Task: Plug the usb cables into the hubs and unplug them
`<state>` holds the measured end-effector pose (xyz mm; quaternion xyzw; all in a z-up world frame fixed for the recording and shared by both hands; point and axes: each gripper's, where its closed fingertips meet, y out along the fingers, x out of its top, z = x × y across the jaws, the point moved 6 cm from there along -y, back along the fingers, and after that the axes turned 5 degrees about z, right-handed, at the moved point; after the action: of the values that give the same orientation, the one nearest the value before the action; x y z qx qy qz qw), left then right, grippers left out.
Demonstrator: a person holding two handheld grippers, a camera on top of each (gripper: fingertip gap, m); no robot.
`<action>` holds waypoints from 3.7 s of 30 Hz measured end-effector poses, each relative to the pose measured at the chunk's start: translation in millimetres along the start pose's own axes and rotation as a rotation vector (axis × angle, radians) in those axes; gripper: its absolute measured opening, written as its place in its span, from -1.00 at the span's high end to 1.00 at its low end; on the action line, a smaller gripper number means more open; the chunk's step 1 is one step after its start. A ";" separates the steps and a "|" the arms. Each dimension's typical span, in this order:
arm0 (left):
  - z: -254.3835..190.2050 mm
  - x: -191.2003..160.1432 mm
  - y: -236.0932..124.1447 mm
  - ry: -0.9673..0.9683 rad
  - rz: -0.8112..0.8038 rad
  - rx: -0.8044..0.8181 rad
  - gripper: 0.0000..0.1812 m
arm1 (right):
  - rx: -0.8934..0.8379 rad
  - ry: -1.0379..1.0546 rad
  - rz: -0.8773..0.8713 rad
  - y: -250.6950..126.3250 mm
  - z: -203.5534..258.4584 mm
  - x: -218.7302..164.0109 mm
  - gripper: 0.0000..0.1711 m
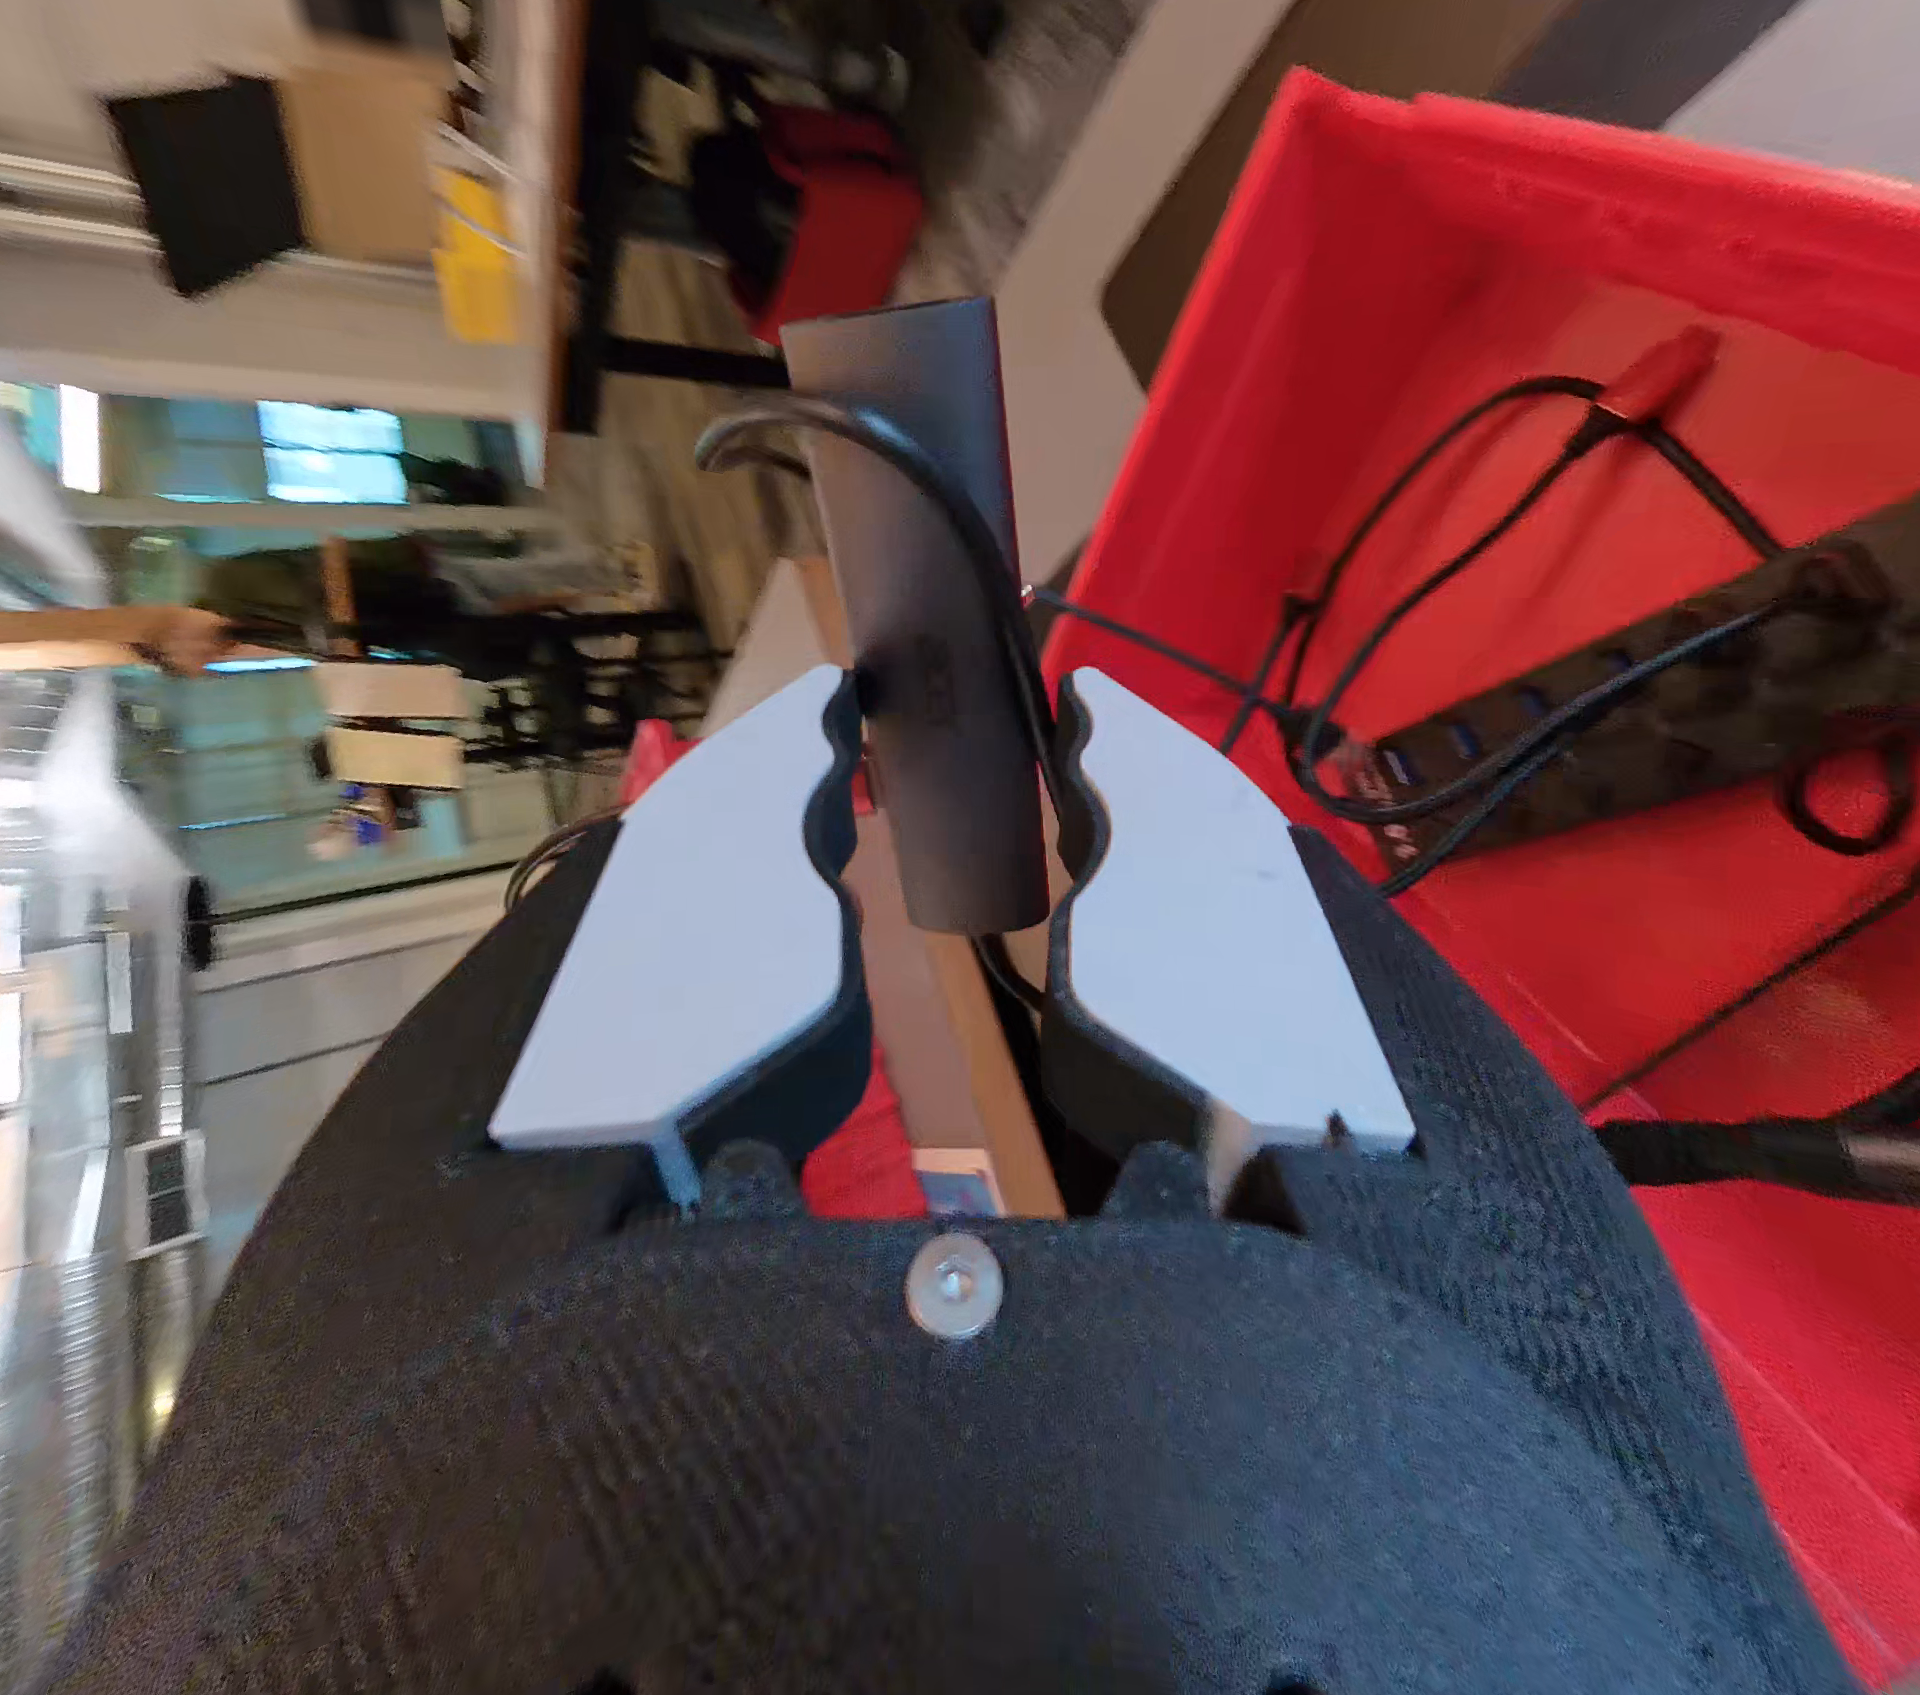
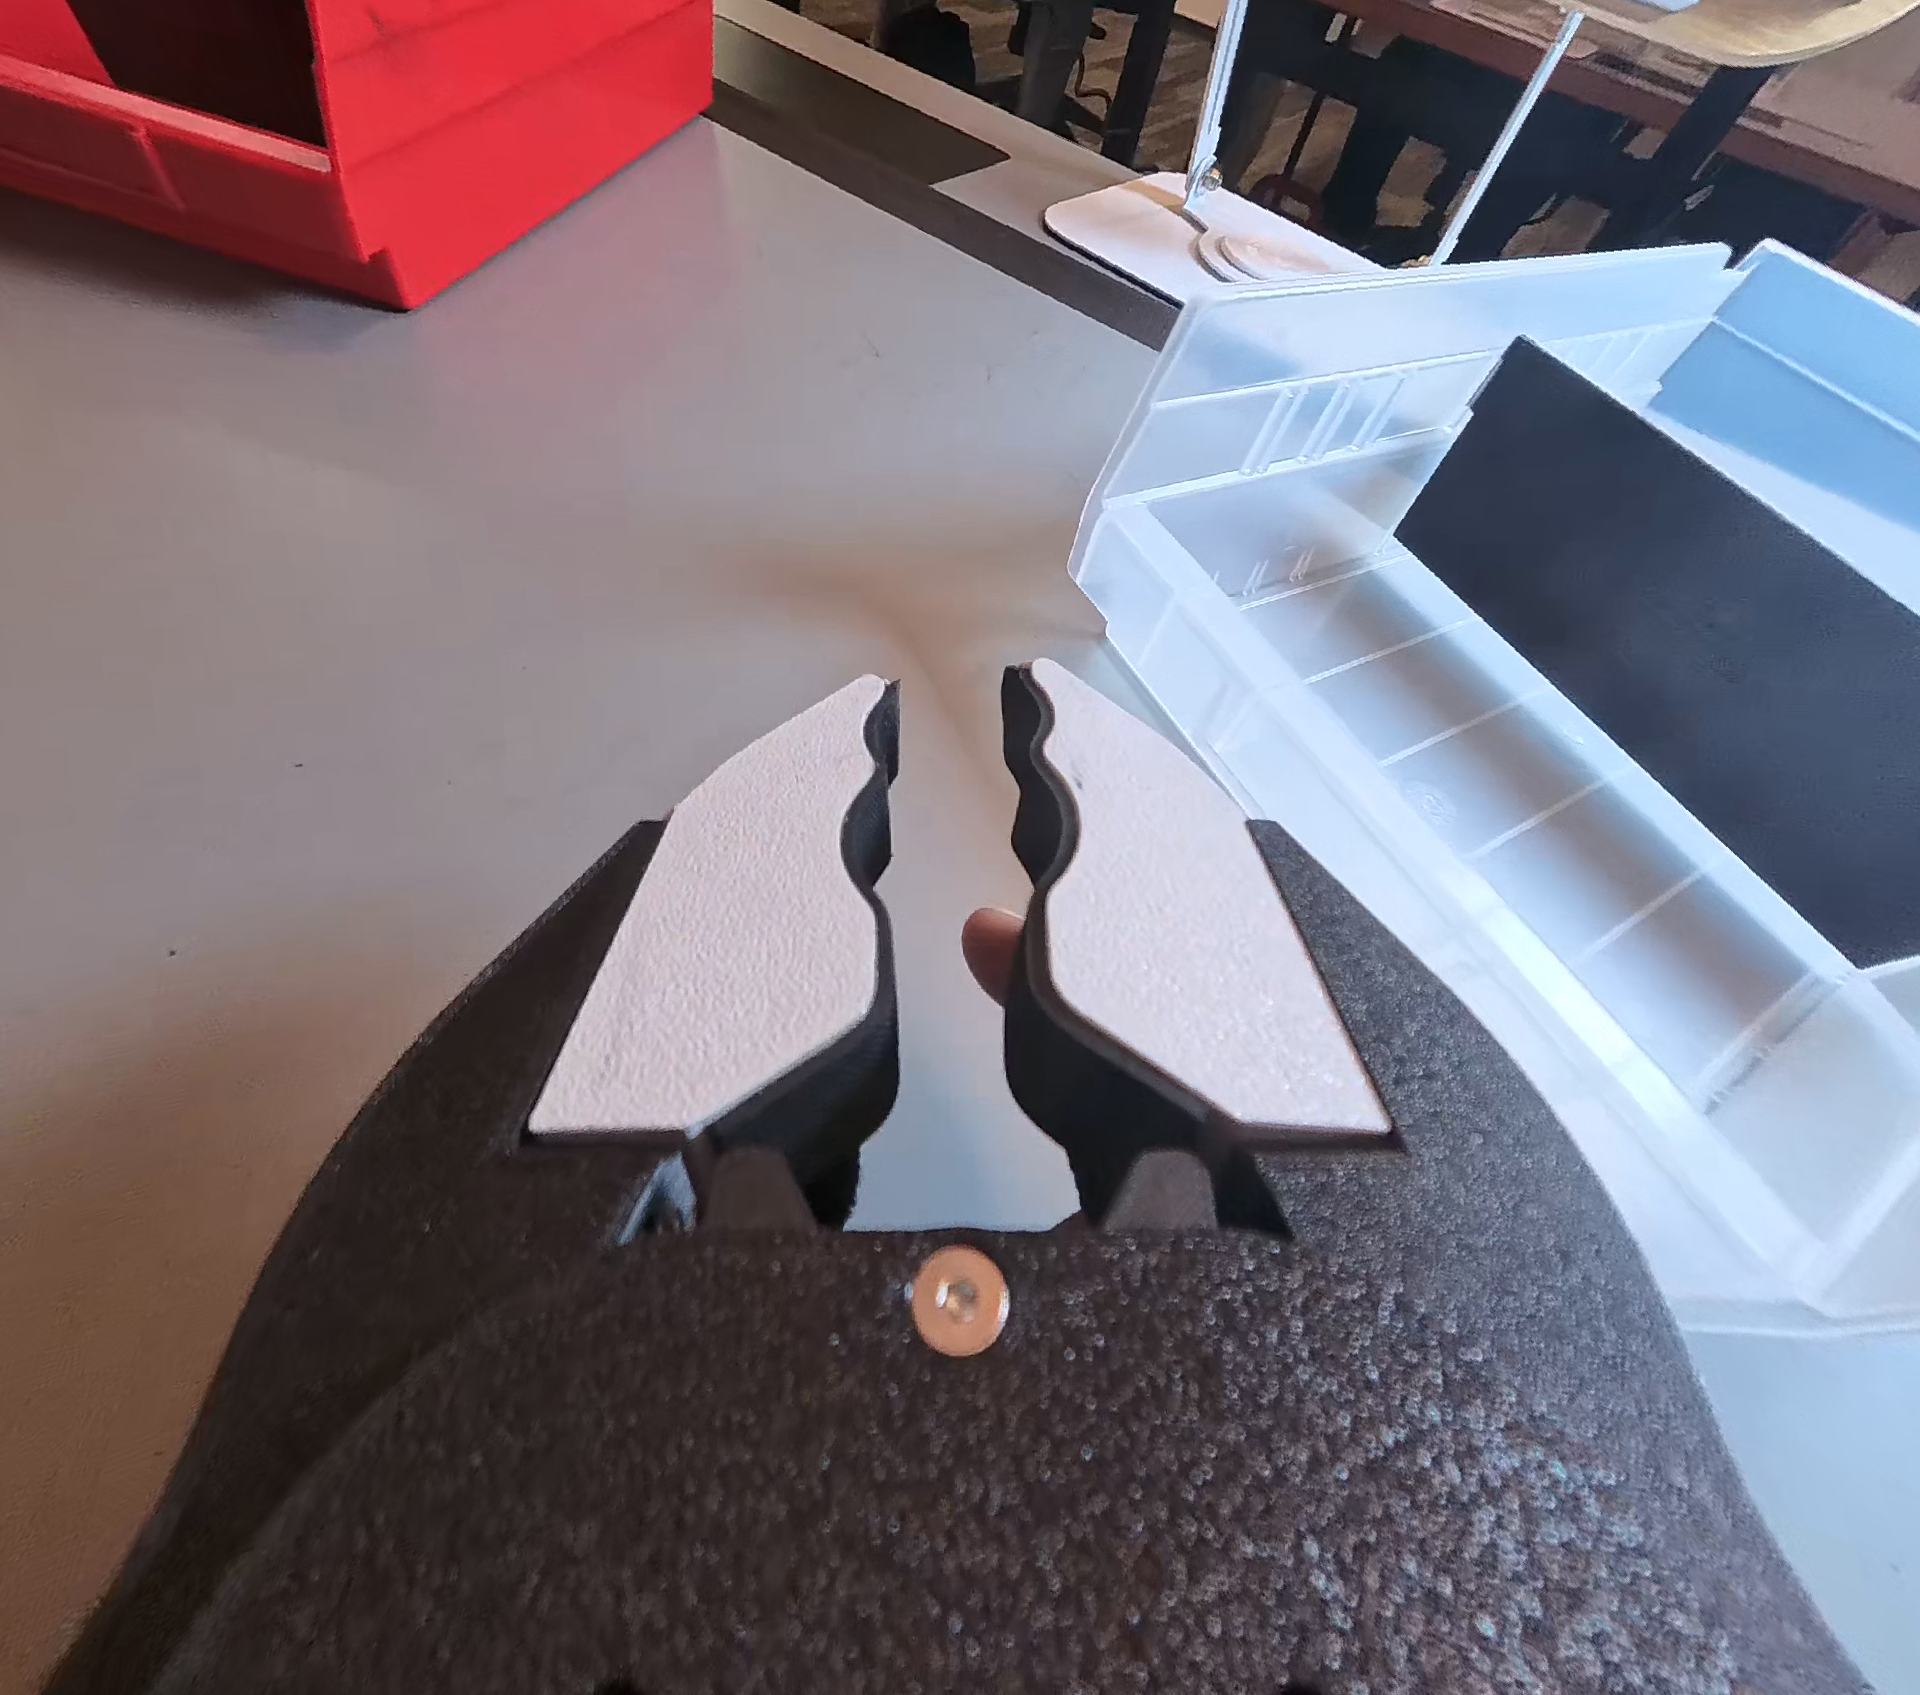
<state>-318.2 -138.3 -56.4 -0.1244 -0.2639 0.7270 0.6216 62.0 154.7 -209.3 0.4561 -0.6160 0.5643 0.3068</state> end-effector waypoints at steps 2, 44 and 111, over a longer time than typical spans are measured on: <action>8.8 1.2 -17.3 0.013 -0.062 0.088 0.67 | -0.003 -0.008 0.002 0.7 1.1 -0.4 0.78; -154.6 19.6 -240.6 -0.357 -1.504 -1.266 0.68 | 0.273 -0.125 -0.370 -33.8 33.3 83.3 0.69; -349.7 29.7 -252.3 0.196 -0.849 -1.108 0.95 | 0.955 0.498 -0.910 -67.8 1.6 253.3 0.80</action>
<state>65.4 -7.2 -206.4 -0.3737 -0.5639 0.1656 0.7176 23.6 102.1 44.7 0.6106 0.0396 0.6761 0.4105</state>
